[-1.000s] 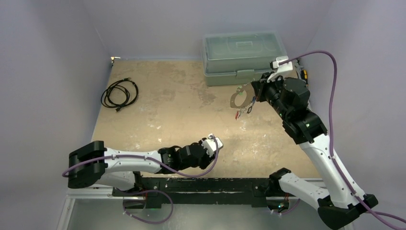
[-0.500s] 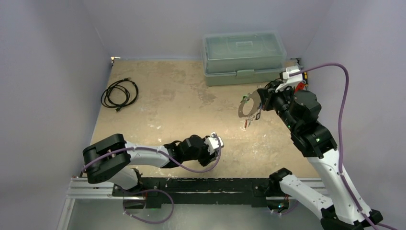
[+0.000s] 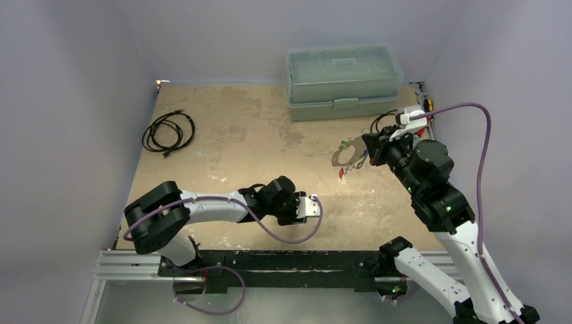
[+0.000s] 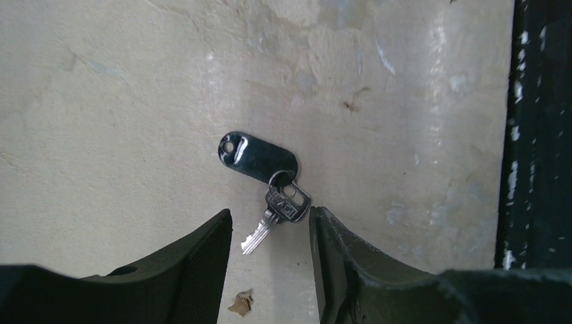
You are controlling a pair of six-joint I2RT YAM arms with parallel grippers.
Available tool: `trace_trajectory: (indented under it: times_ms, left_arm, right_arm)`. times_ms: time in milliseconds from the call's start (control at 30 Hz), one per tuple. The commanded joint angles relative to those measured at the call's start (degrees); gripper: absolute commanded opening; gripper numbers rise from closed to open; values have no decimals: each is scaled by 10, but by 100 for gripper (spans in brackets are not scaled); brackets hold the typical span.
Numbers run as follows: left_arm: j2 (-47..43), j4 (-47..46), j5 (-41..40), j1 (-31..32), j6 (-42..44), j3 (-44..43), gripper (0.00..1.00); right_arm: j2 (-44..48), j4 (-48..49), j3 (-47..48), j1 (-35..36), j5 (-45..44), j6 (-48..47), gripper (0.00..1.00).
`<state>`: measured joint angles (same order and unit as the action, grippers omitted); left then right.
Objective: Put the keys on the keyring
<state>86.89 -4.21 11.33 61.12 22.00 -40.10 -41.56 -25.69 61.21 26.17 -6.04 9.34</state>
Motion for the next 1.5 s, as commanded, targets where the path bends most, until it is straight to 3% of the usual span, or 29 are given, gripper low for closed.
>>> trace_trajectory:
  times_ms: [0,333,700,1467]
  left_arm:
    - [28,64,43,-17,109,-28,43]
    - [72,59,83,-21,133,-57,36]
    - [120,143,124,-38,153,-129,29]
    - [140,221,166,-64,172,-196,30]
  right_arm:
    - [20,48,-3,-3,20,9,0]
    - [39,46,-16,-3,30,10,0]
    - [56,31,-13,-3,35,10,0]
    - [65,21,-12,-3,35,10,0]
